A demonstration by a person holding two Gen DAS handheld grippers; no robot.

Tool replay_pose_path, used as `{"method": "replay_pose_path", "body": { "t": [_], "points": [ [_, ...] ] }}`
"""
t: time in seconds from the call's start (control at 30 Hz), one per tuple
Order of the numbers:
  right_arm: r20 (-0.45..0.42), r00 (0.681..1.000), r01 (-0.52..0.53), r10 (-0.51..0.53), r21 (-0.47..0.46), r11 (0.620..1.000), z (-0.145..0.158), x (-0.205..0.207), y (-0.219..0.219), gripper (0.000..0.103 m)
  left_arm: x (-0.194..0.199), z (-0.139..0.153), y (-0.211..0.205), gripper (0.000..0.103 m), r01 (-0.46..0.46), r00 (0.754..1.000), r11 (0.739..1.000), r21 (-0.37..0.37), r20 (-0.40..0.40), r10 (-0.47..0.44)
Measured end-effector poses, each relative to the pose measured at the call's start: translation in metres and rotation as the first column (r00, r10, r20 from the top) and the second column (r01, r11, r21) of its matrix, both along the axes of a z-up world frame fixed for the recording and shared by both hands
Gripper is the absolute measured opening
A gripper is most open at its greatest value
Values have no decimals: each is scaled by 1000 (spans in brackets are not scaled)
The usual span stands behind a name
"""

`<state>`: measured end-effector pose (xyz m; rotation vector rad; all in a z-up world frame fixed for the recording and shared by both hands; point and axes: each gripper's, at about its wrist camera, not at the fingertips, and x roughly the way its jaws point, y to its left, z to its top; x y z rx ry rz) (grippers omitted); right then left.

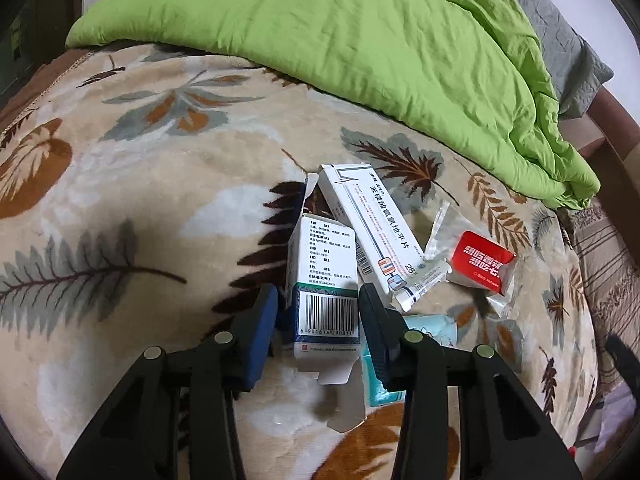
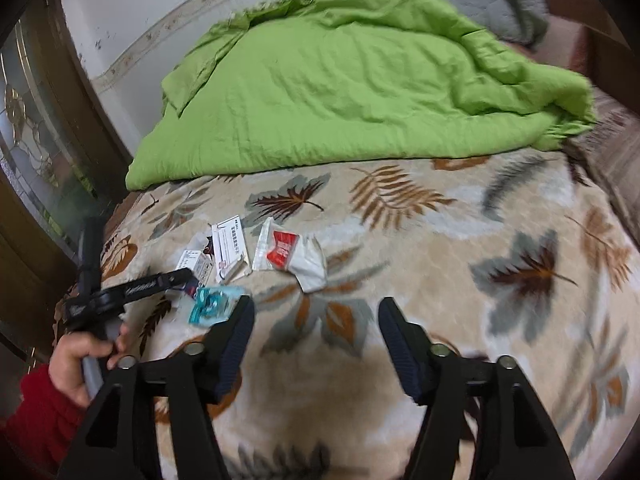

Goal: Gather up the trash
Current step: 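Grasp the white medicine box with left gripper while right gripper grasps the clear plastic bag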

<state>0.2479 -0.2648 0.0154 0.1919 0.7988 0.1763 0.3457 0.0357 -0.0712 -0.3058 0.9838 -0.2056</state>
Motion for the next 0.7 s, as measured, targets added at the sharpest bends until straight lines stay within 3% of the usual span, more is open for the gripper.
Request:
{"method": "replay_pose_path", "body": {
  "t": [0.2,0.27,0.53,0.6,0.7],
  "points": [
    [-72,996,-46,52,83,996,-36,73,9,71,6,-10,8,41,-14,1000,1000,25,-8,14],
    [-103,993,-47,56,89,995,-50,92,12,71,7,-15,11,41,-9,1000,1000,-1,-12,9],
    [-140,988,-47,63,116,992,-81,127,30,70,9,-19,9,37,-14,999,1000,6,40,13],
    [-150,987,-34,50,105,994,-84,127,35,52,7,-19,8,37,-22,998,1000,15,53,21],
    [-141,990,-13,29,115,993,-84,121,33,42,3,-17,6,36,-26,997,999,30,70,24]
  ]
}}
